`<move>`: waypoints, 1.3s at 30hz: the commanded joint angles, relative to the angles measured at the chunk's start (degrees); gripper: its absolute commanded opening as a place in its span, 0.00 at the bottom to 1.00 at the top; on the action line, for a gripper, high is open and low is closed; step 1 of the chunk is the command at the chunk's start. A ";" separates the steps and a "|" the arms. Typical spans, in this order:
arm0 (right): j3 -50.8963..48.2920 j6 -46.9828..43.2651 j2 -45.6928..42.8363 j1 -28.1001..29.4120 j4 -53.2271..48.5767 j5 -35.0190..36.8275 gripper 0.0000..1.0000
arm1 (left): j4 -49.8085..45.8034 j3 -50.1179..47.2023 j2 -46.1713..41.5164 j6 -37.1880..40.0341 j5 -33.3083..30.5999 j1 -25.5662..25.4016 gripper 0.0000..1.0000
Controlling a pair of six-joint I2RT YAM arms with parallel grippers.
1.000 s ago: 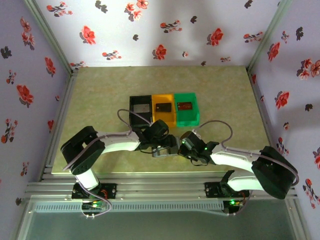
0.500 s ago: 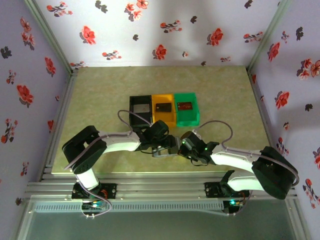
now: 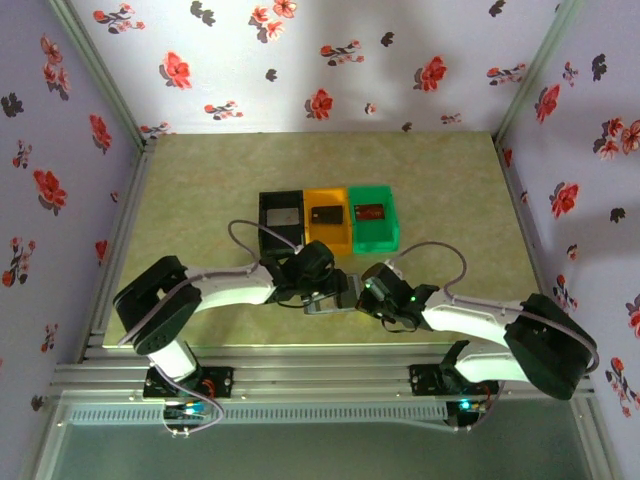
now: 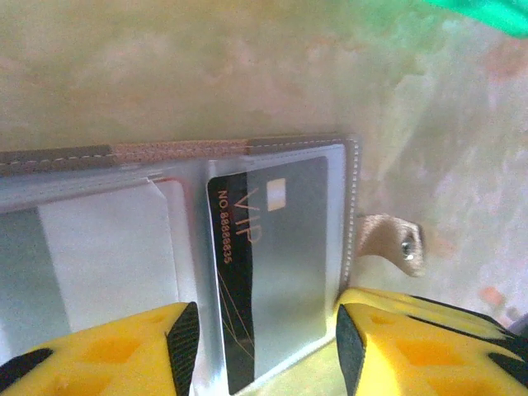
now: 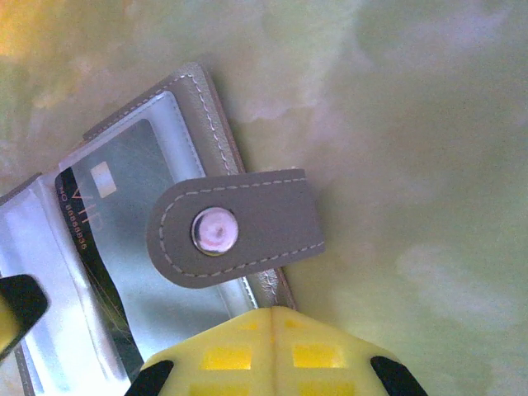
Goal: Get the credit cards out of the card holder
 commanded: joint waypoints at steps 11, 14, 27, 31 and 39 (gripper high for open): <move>-1.72 1.34 -0.51 0.30 -3.52 0.33 0.00 | 4.19 -0.86 -0.08 -3.01 -1.18 -0.96 0.55; -1.78 1.30 -0.67 0.25 -3.43 0.51 0.00 | 5.02 -0.28 1.35 -1.97 0.02 -0.96 0.55; -2.00 1.44 -0.64 0.26 -2.88 0.08 0.00 | 4.90 -0.86 3.70 -0.74 0.96 -1.10 0.56; -1.98 1.48 -0.65 0.30 -2.82 0.07 0.00 | 5.30 -0.66 3.91 -0.65 1.21 -1.22 0.56; -2.26 1.54 -0.88 0.29 -2.81 -0.02 0.00 | 4.51 -0.55 4.17 -0.23 1.09 -1.31 0.56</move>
